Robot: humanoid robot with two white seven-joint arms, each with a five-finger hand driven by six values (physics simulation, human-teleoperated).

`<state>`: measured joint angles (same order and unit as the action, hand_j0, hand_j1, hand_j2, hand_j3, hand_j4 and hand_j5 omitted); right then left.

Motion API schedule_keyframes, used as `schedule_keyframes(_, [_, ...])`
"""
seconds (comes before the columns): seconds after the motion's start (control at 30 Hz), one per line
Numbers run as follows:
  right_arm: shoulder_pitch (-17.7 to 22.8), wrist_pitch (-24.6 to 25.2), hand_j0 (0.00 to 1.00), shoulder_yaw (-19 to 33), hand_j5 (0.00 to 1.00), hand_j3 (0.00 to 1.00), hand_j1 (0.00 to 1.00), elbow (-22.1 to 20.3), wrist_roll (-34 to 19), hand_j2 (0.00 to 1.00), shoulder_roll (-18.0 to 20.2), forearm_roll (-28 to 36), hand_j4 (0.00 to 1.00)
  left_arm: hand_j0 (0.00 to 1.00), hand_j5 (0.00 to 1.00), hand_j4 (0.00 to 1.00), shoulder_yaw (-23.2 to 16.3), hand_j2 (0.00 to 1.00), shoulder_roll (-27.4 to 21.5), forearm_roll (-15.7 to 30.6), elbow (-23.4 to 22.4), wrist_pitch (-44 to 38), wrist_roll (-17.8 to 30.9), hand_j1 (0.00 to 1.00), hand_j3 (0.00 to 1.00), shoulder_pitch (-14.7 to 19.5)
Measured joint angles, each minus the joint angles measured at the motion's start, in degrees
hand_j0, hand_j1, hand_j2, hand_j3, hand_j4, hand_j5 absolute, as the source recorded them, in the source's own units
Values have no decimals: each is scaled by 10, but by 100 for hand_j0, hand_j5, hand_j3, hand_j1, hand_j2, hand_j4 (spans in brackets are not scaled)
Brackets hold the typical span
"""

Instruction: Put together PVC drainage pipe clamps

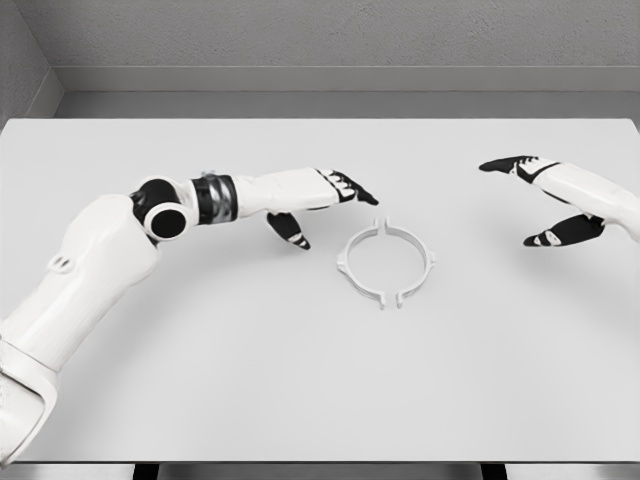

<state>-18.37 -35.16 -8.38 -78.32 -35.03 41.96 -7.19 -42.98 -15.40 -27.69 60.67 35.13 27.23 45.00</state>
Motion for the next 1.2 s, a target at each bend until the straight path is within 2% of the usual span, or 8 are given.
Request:
schedule_keyframes(0.2, [0, 0, 100, -1, 100, 100, 100, 5, 0, 100, 0, -1, 100, 100, 100, 100, -13, 100, 13, -7, 0, 0, 0, 100, 100, 0])
schedule_keyframes(1.2, [-2, 0, 100, -10, 100, 100, 100, 5, 0, 100, -1, 0, 100, 100, 100, 100, -28, 100, 42, -8, 0, 0, 0, 100, 100, 0])
